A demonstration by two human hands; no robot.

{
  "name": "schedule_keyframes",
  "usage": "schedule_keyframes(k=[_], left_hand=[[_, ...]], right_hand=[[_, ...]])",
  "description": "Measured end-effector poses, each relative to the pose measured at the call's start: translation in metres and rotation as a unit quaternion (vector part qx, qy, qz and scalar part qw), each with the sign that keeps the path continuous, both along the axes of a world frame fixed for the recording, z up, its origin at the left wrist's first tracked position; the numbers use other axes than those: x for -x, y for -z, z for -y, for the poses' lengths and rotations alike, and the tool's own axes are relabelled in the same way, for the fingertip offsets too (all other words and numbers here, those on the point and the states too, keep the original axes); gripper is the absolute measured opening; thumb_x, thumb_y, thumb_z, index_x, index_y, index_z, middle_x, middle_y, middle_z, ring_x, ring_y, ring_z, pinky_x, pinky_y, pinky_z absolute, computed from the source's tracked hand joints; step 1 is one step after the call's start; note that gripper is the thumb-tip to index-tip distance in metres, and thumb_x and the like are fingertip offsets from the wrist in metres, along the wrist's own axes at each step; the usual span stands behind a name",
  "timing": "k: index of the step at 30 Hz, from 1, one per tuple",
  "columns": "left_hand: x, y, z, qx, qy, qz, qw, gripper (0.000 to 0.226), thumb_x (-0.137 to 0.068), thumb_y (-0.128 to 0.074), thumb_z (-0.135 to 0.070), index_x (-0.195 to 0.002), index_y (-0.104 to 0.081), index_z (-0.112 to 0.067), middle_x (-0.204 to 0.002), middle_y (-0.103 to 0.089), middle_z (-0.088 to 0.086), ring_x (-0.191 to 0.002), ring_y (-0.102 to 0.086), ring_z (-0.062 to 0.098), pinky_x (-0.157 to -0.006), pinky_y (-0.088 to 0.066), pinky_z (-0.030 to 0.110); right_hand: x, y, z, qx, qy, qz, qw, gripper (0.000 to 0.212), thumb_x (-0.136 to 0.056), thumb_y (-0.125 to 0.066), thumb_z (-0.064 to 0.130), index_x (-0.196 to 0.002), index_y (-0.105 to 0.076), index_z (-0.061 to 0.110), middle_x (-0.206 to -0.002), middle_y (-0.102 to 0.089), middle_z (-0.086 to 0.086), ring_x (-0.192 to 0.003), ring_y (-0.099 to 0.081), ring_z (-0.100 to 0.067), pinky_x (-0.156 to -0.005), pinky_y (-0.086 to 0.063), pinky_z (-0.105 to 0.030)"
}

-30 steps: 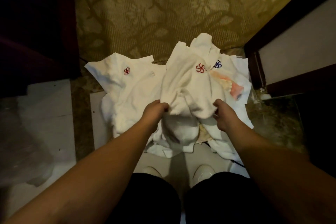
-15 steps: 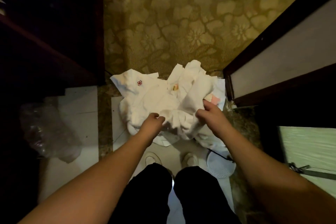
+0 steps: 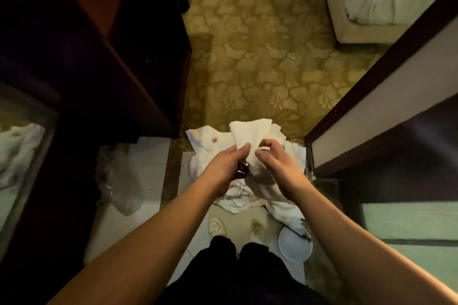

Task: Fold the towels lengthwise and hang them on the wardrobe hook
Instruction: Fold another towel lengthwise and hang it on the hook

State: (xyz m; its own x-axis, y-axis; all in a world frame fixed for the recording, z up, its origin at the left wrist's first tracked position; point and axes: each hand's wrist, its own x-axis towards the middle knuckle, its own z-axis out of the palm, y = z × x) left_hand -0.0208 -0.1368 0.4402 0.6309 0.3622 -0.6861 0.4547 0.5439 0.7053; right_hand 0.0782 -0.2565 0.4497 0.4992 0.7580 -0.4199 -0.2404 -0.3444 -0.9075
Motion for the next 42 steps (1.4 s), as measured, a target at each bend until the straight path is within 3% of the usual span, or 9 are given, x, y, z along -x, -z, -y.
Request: schedule_keyframes(k=[3,6,12,17,20,25,30,34,42], left_hand=[[0.017,-0.037,0.015,-0.107,0.019,-0.004,0.994,0.033,-0.1,-0.051,-0.044,-0.119,-0.063,-0.02,-0.105,-0.071,0.004,-0.092,-0.067,0.023,-0.078,-0.052,0.031],[0.035,-0.068,0.027,-0.186,0.025,-0.017,0.982,0.042,-0.1,-0.05,-0.048,-0.124,-0.062,-0.017,-0.105,-0.071,0.004,-0.094,-0.069,0.021,-0.081,-0.057,0.031],[0.098,-0.127,0.052,-0.263,0.005,0.032,0.964,0.032,-0.098,-0.057,-0.04,-0.101,-0.073,-0.012,-0.089,-0.073,0.012,-0.074,-0.066,0.022,-0.075,-0.051,0.034],[0.165,-0.162,0.06,-0.429,-0.077,0.036,0.899,0.026,-0.089,-0.072,-0.034,-0.106,-0.059,-0.019,-0.092,-0.062,0.005,-0.07,-0.06,0.003,-0.064,-0.046,0.021],[0.214,-0.189,0.073,-0.419,-0.052,0.097,0.901,0.045,-0.088,-0.074,-0.021,-0.128,-0.055,-0.026,-0.112,-0.062,-0.004,-0.092,-0.061,-0.007,-0.08,-0.05,0.012],[0.3,-0.225,0.105,-0.455,0.017,0.085,0.886,0.015,-0.086,-0.073,-0.022,-0.097,-0.07,-0.033,-0.097,-0.072,-0.005,-0.097,-0.067,0.011,-0.099,-0.049,0.045],[0.371,-0.262,0.143,-0.452,0.053,0.115,0.883,0.044,-0.087,-0.071,-0.006,-0.12,-0.054,-0.029,-0.107,-0.064,-0.011,-0.091,-0.059,-0.014,-0.085,-0.045,0.006],[0.423,-0.274,0.175,-0.424,0.079,0.119,0.894,0.038,-0.085,-0.07,-0.006,-0.118,-0.064,-0.025,-0.113,-0.072,0.0,-0.108,-0.067,0.013,-0.098,-0.05,0.032],[0.525,-0.269,0.274,-0.391,-0.009,0.053,0.919,0.036,-0.077,-0.081,-0.02,-0.113,-0.073,-0.016,-0.111,-0.074,0.008,-0.107,-0.07,0.025,-0.102,-0.05,0.044]], right_hand=[[0.008,-0.034,-0.003,0.018,0.016,0.012,1.0,0.05,-0.077,-0.067,0.056,-0.111,-0.062,0.02,-0.103,-0.074,0.0,-0.094,-0.071,-0.012,-0.082,-0.057,-0.032],[0.014,-0.065,-0.006,0.041,-0.013,0.05,0.998,0.024,-0.088,-0.07,0.041,-0.102,-0.065,0.022,-0.097,-0.074,0.002,-0.083,-0.071,-0.007,-0.066,-0.055,-0.021],[0.047,-0.139,0.003,-0.003,-0.064,0.236,0.97,0.022,-0.093,-0.065,0.041,-0.092,-0.07,0.02,-0.078,-0.069,0.007,-0.071,-0.063,-0.005,-0.062,-0.048,-0.02],[0.1,-0.197,0.024,-0.054,-0.156,0.342,0.925,0.018,-0.092,-0.066,0.04,-0.076,-0.069,0.032,-0.076,-0.069,0.008,-0.072,-0.06,-0.004,-0.075,-0.051,-0.03],[0.147,-0.222,0.044,-0.089,-0.183,0.355,0.913,0.018,-0.091,-0.067,0.038,-0.074,-0.069,0.035,-0.078,-0.069,0.007,-0.075,-0.06,-0.004,-0.08,-0.052,-0.033],[0.221,-0.253,0.078,-0.122,-0.208,0.39,0.889,0.011,-0.093,-0.066,0.033,-0.082,-0.069,0.032,-0.079,-0.067,0.009,-0.075,-0.059,-0.003,-0.077,-0.05,-0.027],[0.282,-0.279,0.111,-0.12,-0.267,0.426,0.856,0.017,-0.093,-0.067,0.031,-0.086,-0.064,0.046,-0.083,-0.065,0.022,-0.071,-0.057,0.018,-0.069,-0.042,-0.004],[0.329,-0.296,0.143,-0.13,-0.308,0.459,0.823,0.014,-0.097,-0.061,0.028,-0.09,-0.06,0.041,-0.084,-0.058,0.025,-0.072,-0.054,0.023,-0.066,-0.037,0.0],[0.396,-0.302,0.217,-0.184,-0.355,0.43,0.81,0.012,-0.102,-0.046,0.039,-0.105,-0.056,0.032,-0.09,-0.054,0.019,-0.081,-0.053,0.003,-0.066,-0.038,-0.015]])
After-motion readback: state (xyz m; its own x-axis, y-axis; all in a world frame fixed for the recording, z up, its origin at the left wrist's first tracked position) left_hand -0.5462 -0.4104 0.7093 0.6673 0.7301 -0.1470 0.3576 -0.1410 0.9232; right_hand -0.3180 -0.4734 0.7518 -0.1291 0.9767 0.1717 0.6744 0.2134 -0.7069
